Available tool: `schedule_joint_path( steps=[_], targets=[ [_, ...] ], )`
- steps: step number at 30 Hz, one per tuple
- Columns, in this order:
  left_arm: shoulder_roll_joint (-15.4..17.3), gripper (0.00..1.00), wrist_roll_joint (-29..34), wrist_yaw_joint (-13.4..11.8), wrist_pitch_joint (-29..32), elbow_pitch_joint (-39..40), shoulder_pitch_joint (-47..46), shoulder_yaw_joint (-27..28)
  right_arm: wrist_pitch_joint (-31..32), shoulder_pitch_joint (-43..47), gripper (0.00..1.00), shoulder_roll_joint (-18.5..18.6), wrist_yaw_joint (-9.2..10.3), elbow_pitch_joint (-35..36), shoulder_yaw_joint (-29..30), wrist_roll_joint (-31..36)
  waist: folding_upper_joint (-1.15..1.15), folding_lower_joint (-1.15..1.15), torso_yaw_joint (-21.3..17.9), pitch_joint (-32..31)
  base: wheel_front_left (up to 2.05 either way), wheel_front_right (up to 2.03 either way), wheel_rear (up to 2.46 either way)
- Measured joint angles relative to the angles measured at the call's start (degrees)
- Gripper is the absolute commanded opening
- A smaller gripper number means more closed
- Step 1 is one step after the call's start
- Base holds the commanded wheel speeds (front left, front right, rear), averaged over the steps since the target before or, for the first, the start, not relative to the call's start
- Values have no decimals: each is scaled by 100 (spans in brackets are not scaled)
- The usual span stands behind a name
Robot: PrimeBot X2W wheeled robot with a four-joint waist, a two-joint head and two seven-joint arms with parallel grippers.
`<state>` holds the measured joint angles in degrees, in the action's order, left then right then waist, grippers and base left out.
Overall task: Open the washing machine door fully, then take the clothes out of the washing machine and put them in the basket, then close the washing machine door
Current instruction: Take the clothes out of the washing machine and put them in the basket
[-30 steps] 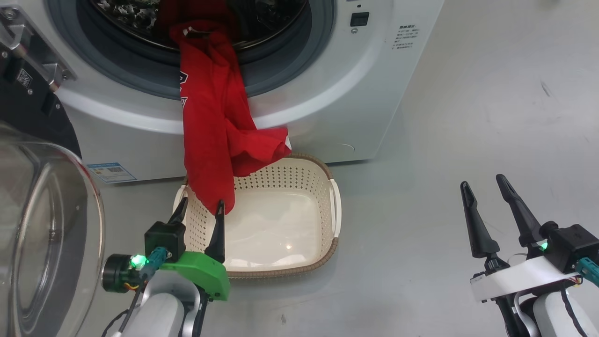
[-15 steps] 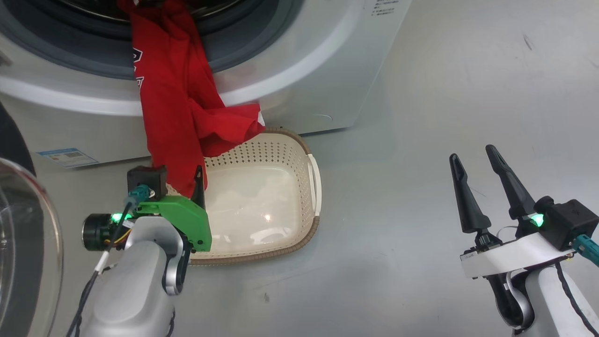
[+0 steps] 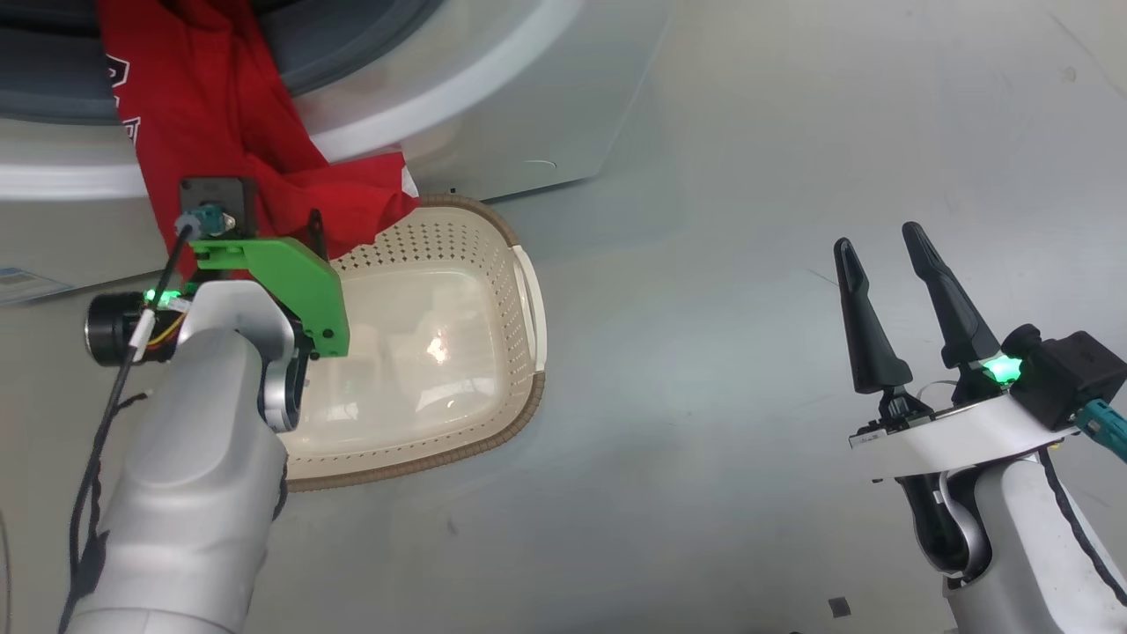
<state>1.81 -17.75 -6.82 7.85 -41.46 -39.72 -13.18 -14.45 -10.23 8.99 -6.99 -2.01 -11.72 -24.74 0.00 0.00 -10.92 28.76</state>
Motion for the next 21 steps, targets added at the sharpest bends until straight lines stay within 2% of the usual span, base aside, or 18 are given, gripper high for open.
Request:
schedule_joint_path(
  steps=[10,21],
  targets=[
    [163,100,464,0,115,-315,-833,431,0,-168,100,-45,0,-96,13,-86,0,0,-282,302,0,0,0],
    [289,100,1005,0,7,-801,-1221,1174,0,-251,100,-76,0,-178,-104,-105,0,0,-378,342,0,0,0]
  ],
)
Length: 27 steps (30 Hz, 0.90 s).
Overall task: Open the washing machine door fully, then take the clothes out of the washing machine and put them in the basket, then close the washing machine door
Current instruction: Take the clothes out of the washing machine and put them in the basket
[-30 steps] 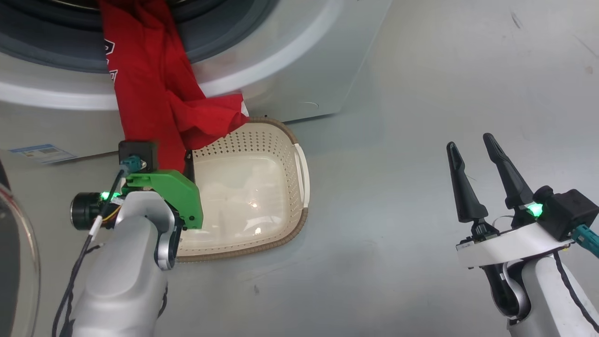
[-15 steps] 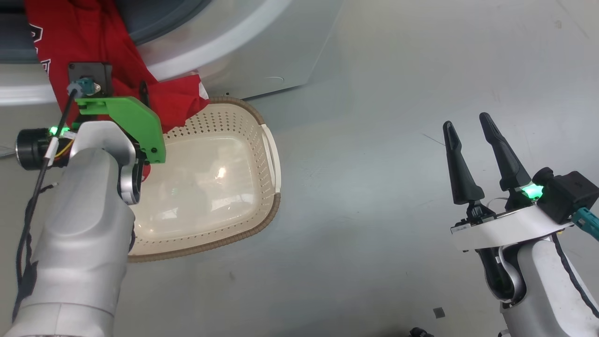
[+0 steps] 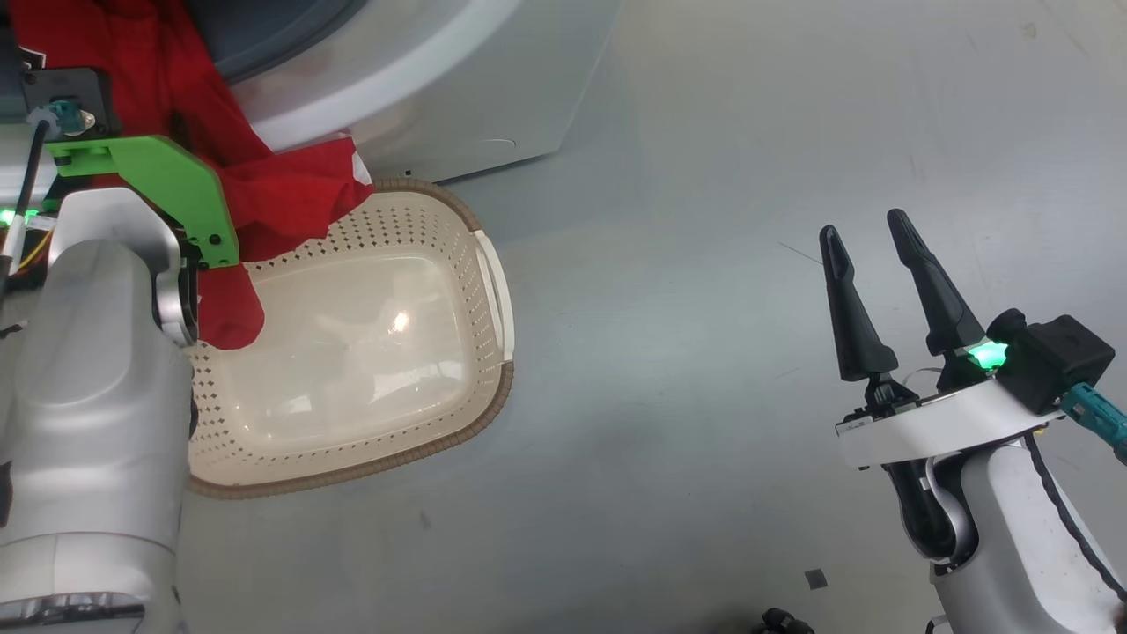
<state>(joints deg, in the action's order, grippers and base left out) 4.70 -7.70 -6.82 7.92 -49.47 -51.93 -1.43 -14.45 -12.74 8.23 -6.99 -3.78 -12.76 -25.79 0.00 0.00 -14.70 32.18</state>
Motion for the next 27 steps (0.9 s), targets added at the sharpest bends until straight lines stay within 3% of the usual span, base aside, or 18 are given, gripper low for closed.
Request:
schedule_joint_path(
  steps=[1,3,4,5,7,17,27],
  targets=[
    [-18,100,30,0,-8,-30,-4,36,0,-11,100,-1,0,-7,-11,-2,0,0,-10,2,0,0,0],
    [-45,35,60,0,-51,-90,-19,107,0,-33,100,-3,0,-24,-20,-29,0,0,-29,5,0,0,0],
    [-55,22,78,0,-52,-135,-32,144,0,-41,100,-3,0,-31,-20,-42,0,0,-37,5,0,0,0],
    [-63,22,96,0,-66,-174,-40,164,0,-53,100,-3,0,-37,-20,-42,0,0,-43,5,0,0,0],
    [-91,0,171,0,-113,-222,-41,234,0,-74,100,-1,0,-44,-19,-42,0,0,-50,-1,0,0,0],
    [-236,0,275,0,-534,-330,-43,449,0,-82,100,66,0,-68,86,-42,0,0,24,-35,0,0,0],
    [-355,0,263,0,-1422,-47,77,366,0,-82,100,149,0,-63,167,-41,0,0,233,-49,0,0,0]
  ],
)
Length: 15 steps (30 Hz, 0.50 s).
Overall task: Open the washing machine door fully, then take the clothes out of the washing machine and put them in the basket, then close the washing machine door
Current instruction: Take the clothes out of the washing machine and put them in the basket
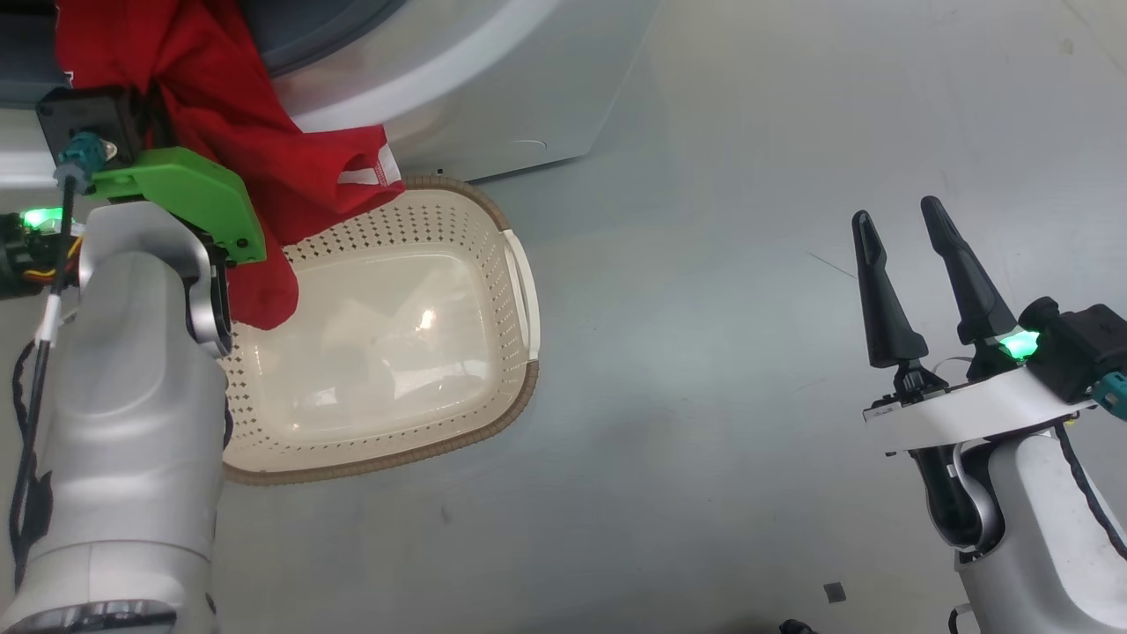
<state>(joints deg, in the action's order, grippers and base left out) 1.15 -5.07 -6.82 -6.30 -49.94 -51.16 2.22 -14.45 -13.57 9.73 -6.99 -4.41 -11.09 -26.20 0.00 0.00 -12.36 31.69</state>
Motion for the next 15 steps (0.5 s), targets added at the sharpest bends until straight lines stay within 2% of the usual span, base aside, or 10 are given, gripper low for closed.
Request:
schedule_joint_path(
  steps=[7,15],
  targets=[
    [0,0,-235,0,-702,291,351,-254,0,4,100,118,0,2,66,13,0,0,200,-52,0,0,0],
    [0,0,-864,14,-800,899,718,-895,0,17,100,155,0,2,68,60,0,0,381,-180,0,0,0]
  ],
)
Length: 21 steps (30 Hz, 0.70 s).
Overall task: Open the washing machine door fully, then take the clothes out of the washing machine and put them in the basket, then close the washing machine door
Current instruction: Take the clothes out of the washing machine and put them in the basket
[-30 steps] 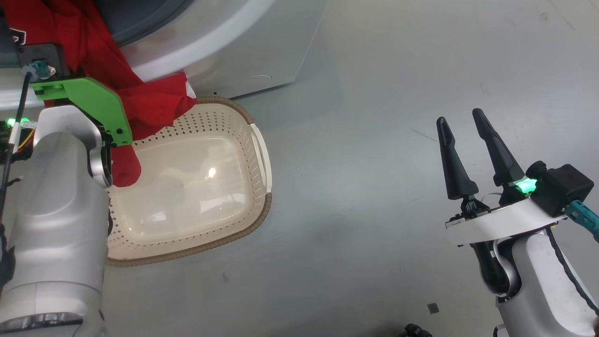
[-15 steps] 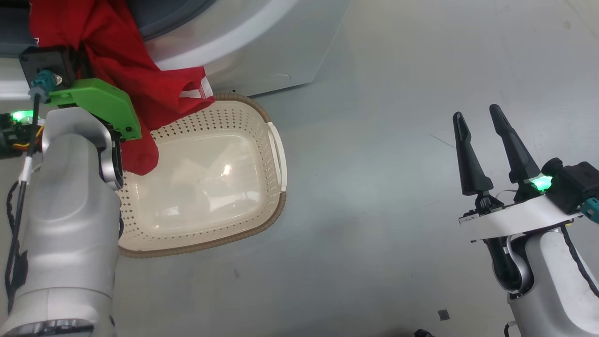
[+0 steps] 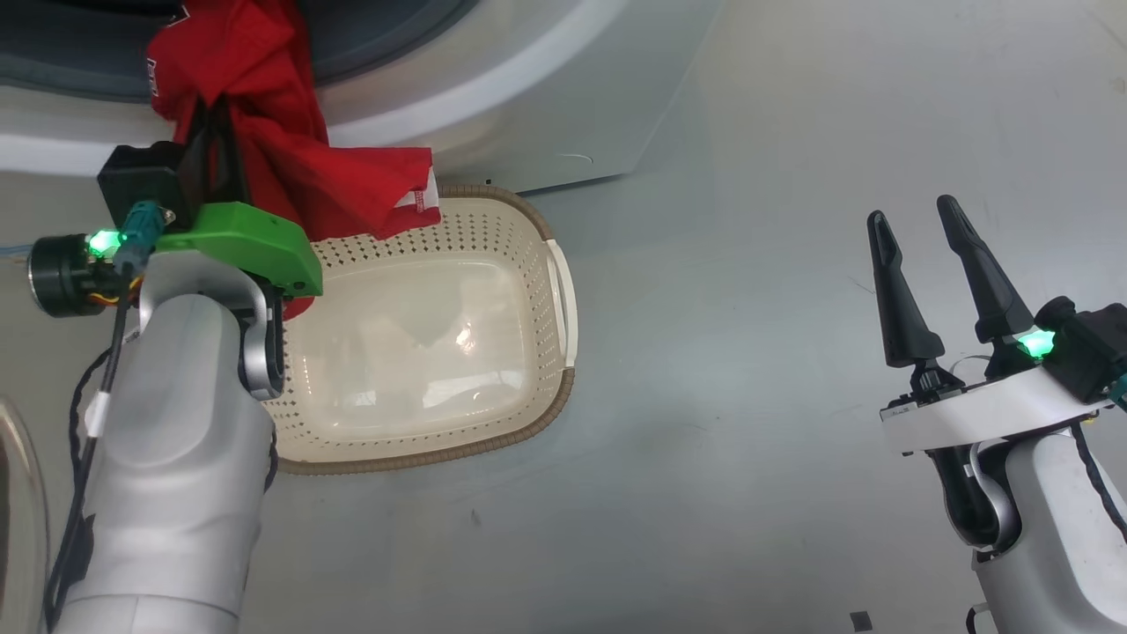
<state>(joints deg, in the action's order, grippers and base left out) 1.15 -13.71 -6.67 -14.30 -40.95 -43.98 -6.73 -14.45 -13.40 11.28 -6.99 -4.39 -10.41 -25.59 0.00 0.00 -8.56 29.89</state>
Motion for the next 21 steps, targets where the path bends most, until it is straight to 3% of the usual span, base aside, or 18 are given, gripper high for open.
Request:
schedule_joint_path(
  steps=[8,16,21],
  targets=[
    [8,0,-341,0,-40,979,375,-709,0,128,100,58,0,-1,75,31,0,0,169,-131,0,0,0],
    [20,0,-419,-9,-41,2575,665,-1209,0,239,100,134,0,5,103,78,0,0,361,-259,0,0,0],
    [25,0,-435,-11,-41,3029,988,-1500,0,252,100,153,0,26,88,99,0,0,441,-304,0,0,0]
  ],
)
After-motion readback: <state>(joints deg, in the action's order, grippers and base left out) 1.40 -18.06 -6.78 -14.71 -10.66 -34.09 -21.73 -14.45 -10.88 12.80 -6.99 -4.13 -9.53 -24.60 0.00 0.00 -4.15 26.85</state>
